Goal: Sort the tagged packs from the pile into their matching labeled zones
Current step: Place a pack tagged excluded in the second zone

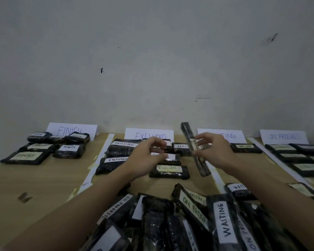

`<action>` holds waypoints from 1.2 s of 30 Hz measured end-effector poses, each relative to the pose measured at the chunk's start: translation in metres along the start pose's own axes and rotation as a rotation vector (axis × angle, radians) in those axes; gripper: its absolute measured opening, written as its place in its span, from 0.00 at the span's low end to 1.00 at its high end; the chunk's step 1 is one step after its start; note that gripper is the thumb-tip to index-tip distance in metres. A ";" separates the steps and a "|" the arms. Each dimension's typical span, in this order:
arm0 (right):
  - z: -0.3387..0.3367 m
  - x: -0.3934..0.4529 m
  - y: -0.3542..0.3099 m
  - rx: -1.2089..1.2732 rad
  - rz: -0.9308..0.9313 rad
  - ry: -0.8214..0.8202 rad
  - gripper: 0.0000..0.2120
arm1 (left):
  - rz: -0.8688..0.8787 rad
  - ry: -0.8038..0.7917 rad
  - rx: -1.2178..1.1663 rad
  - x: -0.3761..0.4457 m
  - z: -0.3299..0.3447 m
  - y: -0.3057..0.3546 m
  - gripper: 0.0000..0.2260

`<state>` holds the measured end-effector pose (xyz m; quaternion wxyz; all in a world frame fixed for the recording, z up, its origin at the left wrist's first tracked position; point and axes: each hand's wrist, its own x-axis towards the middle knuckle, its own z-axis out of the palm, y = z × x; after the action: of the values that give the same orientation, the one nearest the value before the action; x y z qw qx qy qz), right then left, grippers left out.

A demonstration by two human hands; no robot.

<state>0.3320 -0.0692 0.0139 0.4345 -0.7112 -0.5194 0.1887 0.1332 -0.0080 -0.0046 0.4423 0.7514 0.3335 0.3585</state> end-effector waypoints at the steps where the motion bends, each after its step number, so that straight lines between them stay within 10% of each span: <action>1: 0.001 -0.001 0.004 -0.048 -0.041 -0.047 0.20 | 0.004 0.024 0.018 0.001 -0.006 -0.004 0.10; 11: 0.055 0.003 -0.018 -0.667 -0.460 -0.659 0.21 | -0.092 0.318 0.118 -0.014 -0.069 -0.038 0.11; 36: 0.145 -0.001 -0.069 -0.599 -0.637 -0.897 0.21 | -0.202 0.323 0.310 -0.080 -0.112 -0.056 0.07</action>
<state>0.1880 -0.0031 -0.0096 -0.0090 -0.4639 -0.8681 0.1763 -0.0126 -0.0045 -0.0351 0.2962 0.7060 0.5245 0.3725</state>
